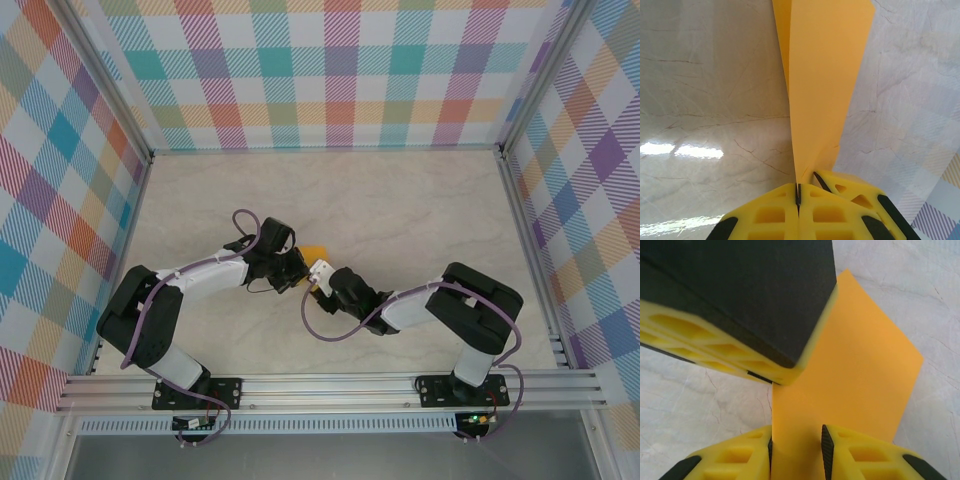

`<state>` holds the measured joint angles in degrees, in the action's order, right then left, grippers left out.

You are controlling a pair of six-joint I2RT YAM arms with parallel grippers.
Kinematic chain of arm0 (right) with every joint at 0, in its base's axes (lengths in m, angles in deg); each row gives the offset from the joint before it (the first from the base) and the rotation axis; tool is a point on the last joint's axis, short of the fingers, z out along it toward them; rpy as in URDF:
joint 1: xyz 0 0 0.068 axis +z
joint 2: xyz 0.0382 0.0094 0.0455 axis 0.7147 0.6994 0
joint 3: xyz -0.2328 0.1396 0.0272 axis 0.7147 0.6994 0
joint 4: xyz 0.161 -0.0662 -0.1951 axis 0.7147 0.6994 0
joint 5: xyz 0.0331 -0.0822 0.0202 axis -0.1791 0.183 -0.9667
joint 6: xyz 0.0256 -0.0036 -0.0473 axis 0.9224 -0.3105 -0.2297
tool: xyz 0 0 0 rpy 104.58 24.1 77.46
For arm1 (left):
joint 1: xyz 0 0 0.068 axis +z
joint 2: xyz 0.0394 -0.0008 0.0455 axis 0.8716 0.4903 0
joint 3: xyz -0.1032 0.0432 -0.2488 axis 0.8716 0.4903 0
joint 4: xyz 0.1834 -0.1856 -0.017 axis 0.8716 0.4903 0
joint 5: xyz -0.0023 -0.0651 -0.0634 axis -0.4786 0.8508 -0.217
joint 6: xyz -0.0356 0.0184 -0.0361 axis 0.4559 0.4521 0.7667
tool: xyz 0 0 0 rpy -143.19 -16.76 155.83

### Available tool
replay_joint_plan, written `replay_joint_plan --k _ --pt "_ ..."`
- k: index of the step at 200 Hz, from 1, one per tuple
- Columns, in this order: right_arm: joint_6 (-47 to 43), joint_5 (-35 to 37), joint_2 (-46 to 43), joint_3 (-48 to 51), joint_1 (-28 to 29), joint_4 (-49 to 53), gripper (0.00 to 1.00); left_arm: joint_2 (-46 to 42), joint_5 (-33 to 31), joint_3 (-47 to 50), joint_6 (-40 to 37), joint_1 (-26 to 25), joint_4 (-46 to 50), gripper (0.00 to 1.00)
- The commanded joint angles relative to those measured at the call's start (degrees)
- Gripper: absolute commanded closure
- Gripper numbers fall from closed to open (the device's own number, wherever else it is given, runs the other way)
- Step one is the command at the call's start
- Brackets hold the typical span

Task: Fold a paper plane with a square sheet of paper (pick it up from the middle)
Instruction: Fold the wing for the fifth time at the center of the table.

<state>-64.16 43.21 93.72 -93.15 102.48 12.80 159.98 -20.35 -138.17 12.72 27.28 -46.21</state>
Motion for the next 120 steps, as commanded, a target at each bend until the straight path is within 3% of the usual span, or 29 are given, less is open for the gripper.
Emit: replay_joint_plan --k 1,38,96,120 --pt "2.0 0.7 0.6 -1.5 0.3 -2.8 0.73 -0.7 -0.3 -1.1 0.5 -0.9 1.8 0.96" --pt "3.5 -1.0 1.1 -0.6 0.1 -3.3 0.88 -1.3 -0.6 -1.5 0.0 -0.7 4.3 0.90" --pt "10.1 -11.0 -2.5 1.3 -2.8 0.2 0.97 -7.7 -1.2 -1.7 -5.1 5.5 8.8 0.48" --pt "14.7 -17.1 -4.6 2.2 -5.8 1.6 0.97 -10.2 -1.8 0.1 -6.1 7.2 8.5 0.36"
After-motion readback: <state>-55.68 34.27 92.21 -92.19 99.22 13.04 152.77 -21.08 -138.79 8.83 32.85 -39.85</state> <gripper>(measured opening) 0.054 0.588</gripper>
